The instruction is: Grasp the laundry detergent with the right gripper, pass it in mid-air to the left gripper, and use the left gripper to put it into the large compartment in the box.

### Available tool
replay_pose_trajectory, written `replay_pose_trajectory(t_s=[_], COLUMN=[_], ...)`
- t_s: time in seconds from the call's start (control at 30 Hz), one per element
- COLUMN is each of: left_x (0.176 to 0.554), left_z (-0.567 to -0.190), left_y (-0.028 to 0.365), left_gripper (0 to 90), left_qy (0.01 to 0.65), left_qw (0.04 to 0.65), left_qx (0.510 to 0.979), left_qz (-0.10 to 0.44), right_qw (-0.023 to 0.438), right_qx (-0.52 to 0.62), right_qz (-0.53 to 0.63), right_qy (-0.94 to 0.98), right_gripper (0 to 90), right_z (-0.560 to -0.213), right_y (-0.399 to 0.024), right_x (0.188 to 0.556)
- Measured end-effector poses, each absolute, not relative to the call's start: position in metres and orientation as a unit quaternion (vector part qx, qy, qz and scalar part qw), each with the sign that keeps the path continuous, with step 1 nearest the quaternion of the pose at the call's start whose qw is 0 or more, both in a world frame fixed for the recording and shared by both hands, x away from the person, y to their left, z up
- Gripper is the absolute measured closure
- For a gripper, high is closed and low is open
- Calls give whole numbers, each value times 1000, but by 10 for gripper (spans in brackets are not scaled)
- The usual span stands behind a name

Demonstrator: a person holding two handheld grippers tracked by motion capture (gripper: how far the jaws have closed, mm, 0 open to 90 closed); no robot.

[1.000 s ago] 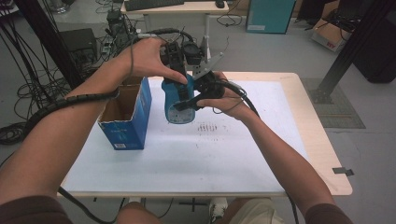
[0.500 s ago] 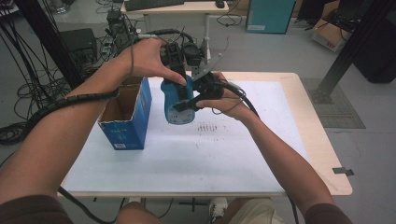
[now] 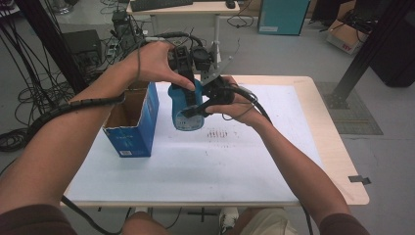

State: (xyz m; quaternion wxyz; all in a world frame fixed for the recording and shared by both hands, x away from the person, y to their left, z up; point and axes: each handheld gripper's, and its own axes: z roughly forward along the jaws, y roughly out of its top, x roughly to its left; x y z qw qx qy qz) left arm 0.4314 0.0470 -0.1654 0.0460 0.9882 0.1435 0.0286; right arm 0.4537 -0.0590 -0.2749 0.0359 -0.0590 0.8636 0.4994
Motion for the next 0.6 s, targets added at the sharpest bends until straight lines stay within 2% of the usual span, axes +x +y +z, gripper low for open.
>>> replay_pose_trajectory(t_s=[0.17,0.27,0.6], left_x=[431,431,431], left_z=[-166,-166,-168], left_y=[48,48,48], left_gripper=[300,356,366], left_qy=[143,141,138], left_qw=[42,43,29], left_qx=[988,989,990], left_qz=[29,28,25], right_qw=[35,34,43], right_qx=[-61,-62,-75], right_qz=[500,500,500], right_qy=[863,863,862], right_gripper=[438,437,436], right_z=[-275,-275,-277], right_y=[-59,-58,-55], right_x=[453,453,455])
